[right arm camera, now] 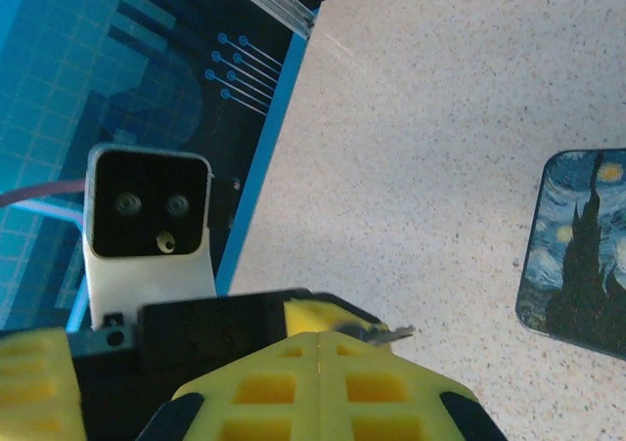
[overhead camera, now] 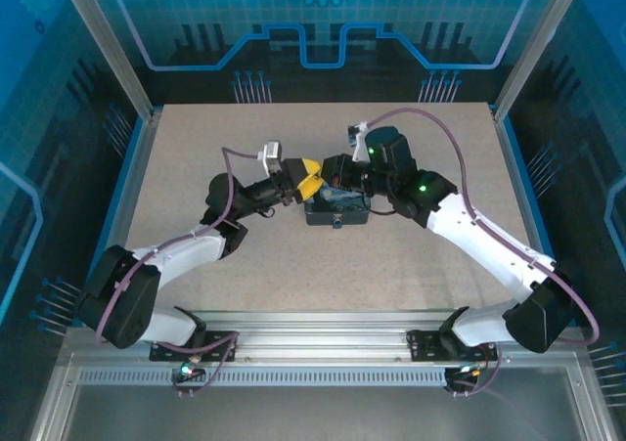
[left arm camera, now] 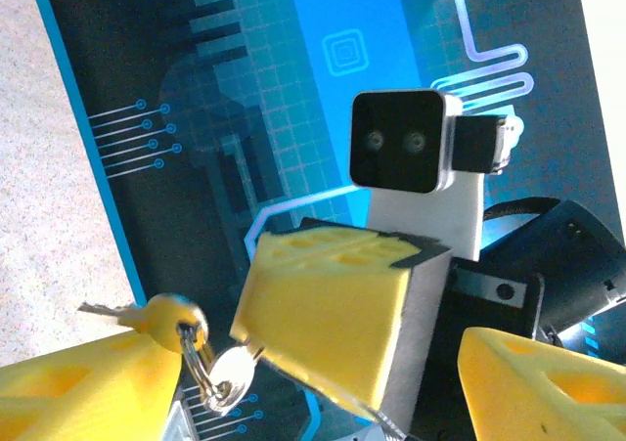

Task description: Unlock the padlock with the key

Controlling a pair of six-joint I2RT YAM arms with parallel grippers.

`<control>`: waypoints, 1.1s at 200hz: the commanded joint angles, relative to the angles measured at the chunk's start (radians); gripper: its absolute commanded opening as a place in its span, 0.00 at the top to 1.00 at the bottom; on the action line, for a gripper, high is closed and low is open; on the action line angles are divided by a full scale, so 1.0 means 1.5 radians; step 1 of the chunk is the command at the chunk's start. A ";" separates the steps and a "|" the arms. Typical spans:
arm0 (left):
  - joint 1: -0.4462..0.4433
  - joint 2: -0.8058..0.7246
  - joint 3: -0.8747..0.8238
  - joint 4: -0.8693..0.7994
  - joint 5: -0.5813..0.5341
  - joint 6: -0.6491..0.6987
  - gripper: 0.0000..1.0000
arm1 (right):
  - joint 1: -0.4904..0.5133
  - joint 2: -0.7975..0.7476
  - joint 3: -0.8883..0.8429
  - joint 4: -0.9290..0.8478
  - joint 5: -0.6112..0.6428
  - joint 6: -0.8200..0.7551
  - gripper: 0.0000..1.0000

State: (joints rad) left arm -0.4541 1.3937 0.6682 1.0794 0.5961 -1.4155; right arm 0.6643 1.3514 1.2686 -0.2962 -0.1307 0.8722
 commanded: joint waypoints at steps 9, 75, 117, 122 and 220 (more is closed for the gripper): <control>0.006 0.015 -0.002 0.057 -0.013 -0.017 0.31 | 0.008 -0.028 -0.015 0.014 -0.002 0.007 1.00; 0.007 0.025 -0.006 0.060 -0.015 -0.020 0.43 | 0.011 -0.049 -0.036 0.024 -0.006 0.007 1.00; 0.011 0.031 -0.008 0.062 -0.015 -0.023 0.50 | 0.018 -0.056 -0.037 0.022 -0.008 0.003 1.00; 0.011 0.031 -0.009 0.062 -0.015 -0.023 0.51 | 0.019 -0.056 -0.037 0.022 -0.007 0.002 1.00; 0.016 0.030 -0.015 0.075 0.000 -0.043 0.59 | 0.020 -0.058 -0.047 0.019 0.006 -0.002 1.00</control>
State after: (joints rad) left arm -0.4374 1.4391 0.6552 1.1179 0.5884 -1.4467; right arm 0.6815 1.2686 1.1927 -0.2783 -0.1345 0.8753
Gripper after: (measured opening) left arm 0.411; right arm 0.058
